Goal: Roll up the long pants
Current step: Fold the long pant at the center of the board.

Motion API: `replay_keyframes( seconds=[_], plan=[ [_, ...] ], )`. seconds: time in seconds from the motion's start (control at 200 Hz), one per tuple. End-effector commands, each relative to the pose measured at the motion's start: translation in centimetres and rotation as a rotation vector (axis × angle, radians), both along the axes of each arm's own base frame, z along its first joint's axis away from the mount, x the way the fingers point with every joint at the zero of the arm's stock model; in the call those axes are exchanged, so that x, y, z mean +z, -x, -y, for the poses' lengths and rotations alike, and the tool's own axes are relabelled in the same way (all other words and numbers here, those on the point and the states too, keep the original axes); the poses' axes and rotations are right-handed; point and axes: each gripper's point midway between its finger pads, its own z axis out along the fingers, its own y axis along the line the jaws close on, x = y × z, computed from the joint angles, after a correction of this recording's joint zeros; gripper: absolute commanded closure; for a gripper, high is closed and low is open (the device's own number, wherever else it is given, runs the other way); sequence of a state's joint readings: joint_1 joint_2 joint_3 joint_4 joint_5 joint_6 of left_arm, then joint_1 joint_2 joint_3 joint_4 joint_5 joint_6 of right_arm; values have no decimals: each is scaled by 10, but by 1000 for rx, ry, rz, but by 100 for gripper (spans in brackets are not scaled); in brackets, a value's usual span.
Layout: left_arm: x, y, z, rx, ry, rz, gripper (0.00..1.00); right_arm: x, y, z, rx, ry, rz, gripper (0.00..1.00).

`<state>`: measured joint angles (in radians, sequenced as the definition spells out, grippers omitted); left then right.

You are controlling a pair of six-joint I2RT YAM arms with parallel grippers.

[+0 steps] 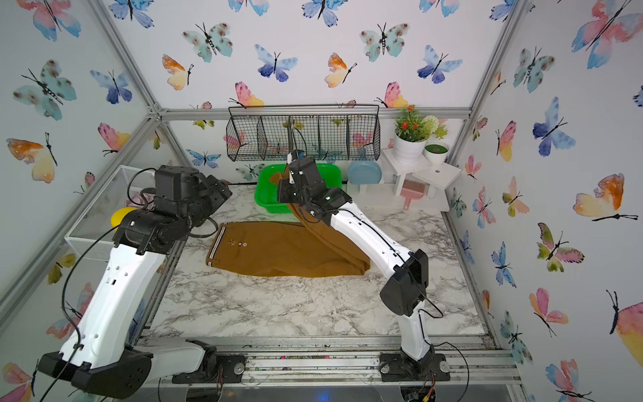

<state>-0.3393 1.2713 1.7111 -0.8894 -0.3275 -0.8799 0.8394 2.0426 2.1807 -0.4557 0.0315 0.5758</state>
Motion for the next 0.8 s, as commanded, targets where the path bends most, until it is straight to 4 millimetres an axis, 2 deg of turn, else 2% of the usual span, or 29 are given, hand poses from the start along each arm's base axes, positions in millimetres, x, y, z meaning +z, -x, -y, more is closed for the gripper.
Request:
replay_keyframes(
  seconds=[0.0,0.145,0.35,0.571,0.686,0.791],
  plan=[
    [-3,3,-4,6,-14,-36,15,18,10,-25,26,-28,41,97],
    [3,10,-9,13,-7,-20,15,4,17,-56,72,-65,25,97],
    [17,22,-21,35,-10,6,14,-21,40,-100,163,-81,5,97],
    [12,21,-15,-1,-9,-27,14,-42,60,-146,280,-155,6,97],
    [15,24,-15,-6,-8,-24,14,-57,67,-161,311,-172,-7,97],
    [19,28,-19,7,-16,-10,14,-69,65,-168,310,-166,8,97]
  ],
)
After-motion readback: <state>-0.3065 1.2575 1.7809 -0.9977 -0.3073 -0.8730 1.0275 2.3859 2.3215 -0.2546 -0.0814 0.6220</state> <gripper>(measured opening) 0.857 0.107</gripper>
